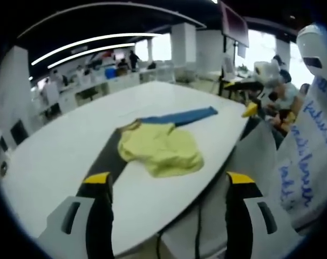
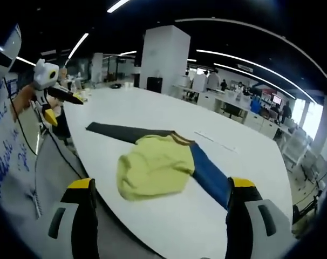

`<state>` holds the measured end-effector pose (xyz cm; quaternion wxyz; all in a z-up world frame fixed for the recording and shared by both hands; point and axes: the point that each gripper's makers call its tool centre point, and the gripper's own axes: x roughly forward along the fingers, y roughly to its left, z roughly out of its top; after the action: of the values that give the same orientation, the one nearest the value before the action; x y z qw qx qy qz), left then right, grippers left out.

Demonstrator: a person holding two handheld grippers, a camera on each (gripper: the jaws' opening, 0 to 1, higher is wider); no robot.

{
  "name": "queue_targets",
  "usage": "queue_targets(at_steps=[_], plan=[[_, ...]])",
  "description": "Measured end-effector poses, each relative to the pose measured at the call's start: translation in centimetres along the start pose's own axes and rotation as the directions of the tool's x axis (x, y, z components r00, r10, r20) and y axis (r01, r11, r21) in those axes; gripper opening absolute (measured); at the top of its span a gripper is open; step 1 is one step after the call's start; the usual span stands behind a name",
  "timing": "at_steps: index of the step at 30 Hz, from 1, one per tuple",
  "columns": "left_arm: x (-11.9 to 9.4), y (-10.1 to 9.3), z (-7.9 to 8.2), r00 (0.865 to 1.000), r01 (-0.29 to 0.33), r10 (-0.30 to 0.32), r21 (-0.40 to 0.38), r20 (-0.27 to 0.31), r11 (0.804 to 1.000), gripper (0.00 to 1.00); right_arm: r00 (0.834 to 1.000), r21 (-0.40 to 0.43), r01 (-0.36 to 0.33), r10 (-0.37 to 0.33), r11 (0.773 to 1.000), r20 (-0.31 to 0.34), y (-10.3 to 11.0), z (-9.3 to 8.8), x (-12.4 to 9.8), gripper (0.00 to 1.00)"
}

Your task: Fold the garment on the visible template until the final outline fits inside the template.

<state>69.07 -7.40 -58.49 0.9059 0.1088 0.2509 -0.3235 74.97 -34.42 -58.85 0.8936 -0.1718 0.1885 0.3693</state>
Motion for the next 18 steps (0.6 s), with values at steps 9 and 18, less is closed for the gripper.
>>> queue_targets(at_steps=[9,18], plan=[[1.0,0.0,-0.5,0.999,0.034,-0.034,-0.008,-0.018,0.999,0.68,1.0,-0.003,0.01,-0.01,1.0,-0.012,-0.7,-0.6,0.7,1.0],[2.0,0.2,-1.6,0.998,0.057,-0.058,-0.024,-0.04,0.998,0.56,0.999,0.004,-0.022,0.022,1.0,-0.032,-0.2,-1.6,1.7,0.92]])
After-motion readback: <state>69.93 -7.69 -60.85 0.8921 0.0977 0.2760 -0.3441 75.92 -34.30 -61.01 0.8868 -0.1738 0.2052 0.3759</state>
